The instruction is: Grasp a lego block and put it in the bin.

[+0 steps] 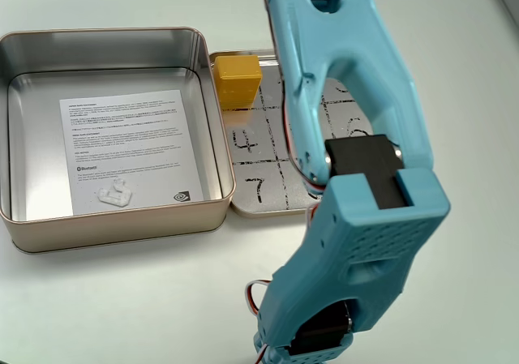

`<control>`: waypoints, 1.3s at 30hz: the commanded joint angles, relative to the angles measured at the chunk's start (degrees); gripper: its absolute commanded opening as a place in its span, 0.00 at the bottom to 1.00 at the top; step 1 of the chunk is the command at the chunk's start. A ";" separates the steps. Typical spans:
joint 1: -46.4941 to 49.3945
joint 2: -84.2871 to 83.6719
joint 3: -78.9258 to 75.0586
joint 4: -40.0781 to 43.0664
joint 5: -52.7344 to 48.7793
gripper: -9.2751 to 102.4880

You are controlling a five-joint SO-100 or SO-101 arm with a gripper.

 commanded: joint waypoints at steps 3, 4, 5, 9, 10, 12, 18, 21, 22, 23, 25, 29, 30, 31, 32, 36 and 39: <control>-5.63 -40.52 -81.56 32.78 1.93 0.08; -5.63 -40.52 -81.56 32.87 1.93 0.08; -5.63 -40.52 -81.56 32.87 1.93 0.08; -5.45 -40.52 -81.56 33.13 1.76 0.08; -5.36 -40.52 -81.56 33.22 1.76 0.08; -5.19 -40.43 -81.56 33.84 1.85 0.08; -3.78 -39.11 -81.65 36.47 1.85 0.08; -3.08 -37.97 -81.65 38.14 1.76 0.08; -2.90 -37.53 -81.65 39.11 1.67 0.08; -2.72 -37.09 -81.56 39.99 1.67 0.08; -2.37 -34.98 -79.80 42.28 1.93 0.08; -2.02 -27.25 -70.93 46.05 2.46 0.08; -2.11 -25.49 -68.82 47.02 2.55 0.08; -2.20 -23.55 -66.62 48.08 2.37 0.08; -2.20 -21.45 -64.07 49.13 2.29 0.08; -2.37 -8.96 -46.85 51.86 1.85 0.08; -2.37 1.85 -30.94 51.94 1.14 0.08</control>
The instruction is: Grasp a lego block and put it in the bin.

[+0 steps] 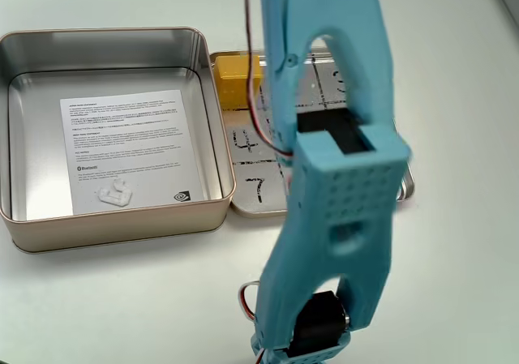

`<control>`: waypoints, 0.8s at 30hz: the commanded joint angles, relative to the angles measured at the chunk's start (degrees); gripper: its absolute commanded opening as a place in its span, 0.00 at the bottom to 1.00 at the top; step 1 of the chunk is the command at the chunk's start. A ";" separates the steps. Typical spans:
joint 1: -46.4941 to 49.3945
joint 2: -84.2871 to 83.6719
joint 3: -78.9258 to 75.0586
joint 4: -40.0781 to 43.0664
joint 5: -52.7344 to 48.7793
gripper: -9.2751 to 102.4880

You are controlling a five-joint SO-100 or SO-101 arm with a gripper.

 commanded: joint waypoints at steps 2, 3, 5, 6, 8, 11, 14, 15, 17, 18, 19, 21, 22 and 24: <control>-1.14 18.37 19.78 -0.26 0.79 0.08; -2.02 20.57 23.99 -1.05 0.70 0.08; -2.99 24.79 31.55 -2.29 0.62 0.08; -3.08 26.37 34.45 -3.08 0.53 0.08; -3.52 28.21 38.67 -4.83 0.35 0.09; -3.96 28.56 40.87 -7.12 0.35 0.12; -4.57 27.60 41.40 -9.05 0.35 0.15; -4.66 27.33 41.66 -9.58 0.44 0.16; -4.57 27.33 42.98 -10.72 0.79 0.19; -4.13 27.60 43.77 -11.07 0.97 0.21; -3.78 28.21 44.91 -11.69 1.05 0.23; -2.99 29.09 47.02 -12.66 1.23 0.27; -2.72 29.62 48.34 -13.10 1.23 0.29; -2.29 30.76 51.50 -14.24 0.88 0.32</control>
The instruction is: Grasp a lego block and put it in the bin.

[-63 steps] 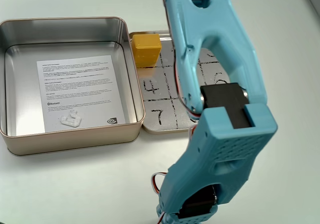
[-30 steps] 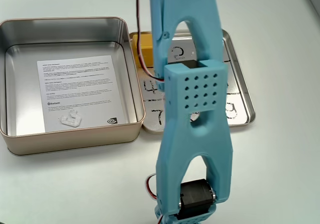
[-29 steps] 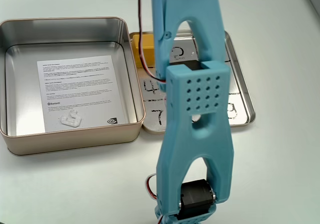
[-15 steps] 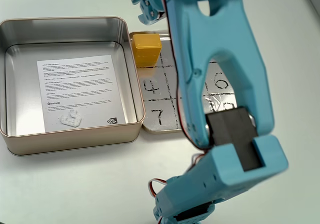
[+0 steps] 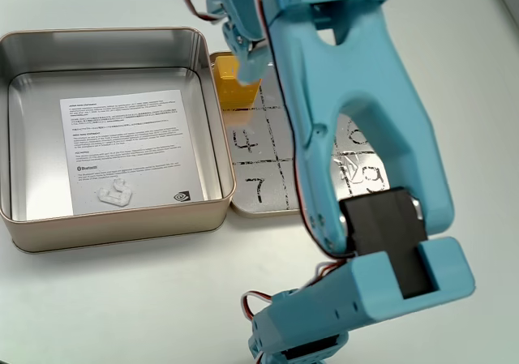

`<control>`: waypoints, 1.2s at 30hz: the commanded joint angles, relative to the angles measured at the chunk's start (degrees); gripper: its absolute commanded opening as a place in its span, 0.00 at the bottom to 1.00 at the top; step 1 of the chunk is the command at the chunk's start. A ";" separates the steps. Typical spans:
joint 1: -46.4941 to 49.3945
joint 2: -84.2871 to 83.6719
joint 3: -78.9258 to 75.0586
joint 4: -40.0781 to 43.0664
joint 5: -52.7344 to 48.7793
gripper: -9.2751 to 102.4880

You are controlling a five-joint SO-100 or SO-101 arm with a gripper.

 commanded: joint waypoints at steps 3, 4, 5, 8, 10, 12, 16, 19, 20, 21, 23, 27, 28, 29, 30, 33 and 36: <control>0.88 5.80 6.77 -3.34 0.70 0.35; 1.23 6.24 8.17 -4.04 0.79 0.36; 1.49 6.59 9.49 -4.83 0.62 0.37; 2.46 6.94 12.22 -6.94 0.53 0.38; 2.90 6.94 14.15 -8.17 0.26 0.38; 3.16 6.68 15.64 -9.49 -0.44 0.38; 3.60 3.52 15.73 -12.22 -2.20 0.39; 4.13 0.26 14.33 -13.45 -3.69 0.39; 4.48 -1.05 13.54 -13.97 -4.39 0.39; 4.66 -1.67 13.18 -14.15 -4.75 0.39; 5.19 -3.34 12.30 -14.77 -5.80 0.40; 5.62 -6.94 11.07 -17.75 -7.47 0.42; 5.80 -8.61 9.67 -18.54 -7.56 0.43; 5.98 -10.02 8.35 -18.90 -7.56 0.43; 6.24 -11.51 6.59 -19.07 -7.65 0.44; 6.42 -16.44 0.97 -19.16 -8.00 0.45; 7.03 -20.48 -2.99 -19.16 -8.35 0.45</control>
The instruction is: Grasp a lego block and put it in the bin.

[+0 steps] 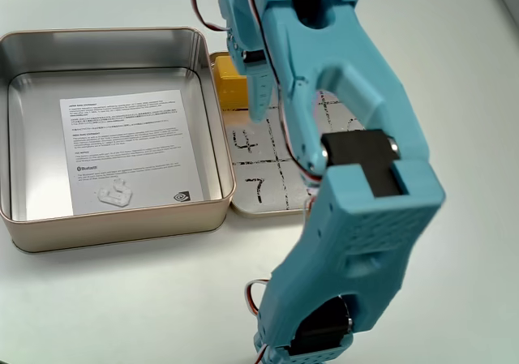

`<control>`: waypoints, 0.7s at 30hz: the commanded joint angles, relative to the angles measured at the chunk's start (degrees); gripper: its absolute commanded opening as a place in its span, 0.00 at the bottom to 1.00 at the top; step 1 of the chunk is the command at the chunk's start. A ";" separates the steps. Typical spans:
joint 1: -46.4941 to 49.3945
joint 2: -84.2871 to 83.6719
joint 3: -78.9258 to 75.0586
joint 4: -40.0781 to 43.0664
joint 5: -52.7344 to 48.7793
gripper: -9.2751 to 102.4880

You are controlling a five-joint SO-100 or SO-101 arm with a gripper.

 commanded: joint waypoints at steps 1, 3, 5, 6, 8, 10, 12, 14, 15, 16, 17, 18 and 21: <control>1.49 -2.20 -4.22 -0.35 -0.18 0.45; 2.02 -3.52 -4.57 -0.79 -0.35 0.45; 2.55 -4.75 -4.92 -1.41 -0.44 0.44; 2.72 -5.36 -5.19 -1.67 -0.44 0.44; 2.99 -6.68 -5.62 -1.93 -0.62 0.44; 3.08 -8.09 -6.24 -2.29 -0.70 0.44; 3.34 -9.49 -7.12 -2.55 -0.70 0.44; 3.69 -10.81 -8.09 -2.55 -0.70 0.44; 3.78 -11.43 -8.53 -2.64 -0.79 0.44; 3.87 -12.04 -9.05 -2.64 -0.79 0.44; 3.96 -12.66 -9.58 -2.64 -0.79 0.44; 3.96 -13.18 -10.02 -2.64 -0.79 0.45; 4.13 -14.59 -11.43 -2.64 -0.88 0.45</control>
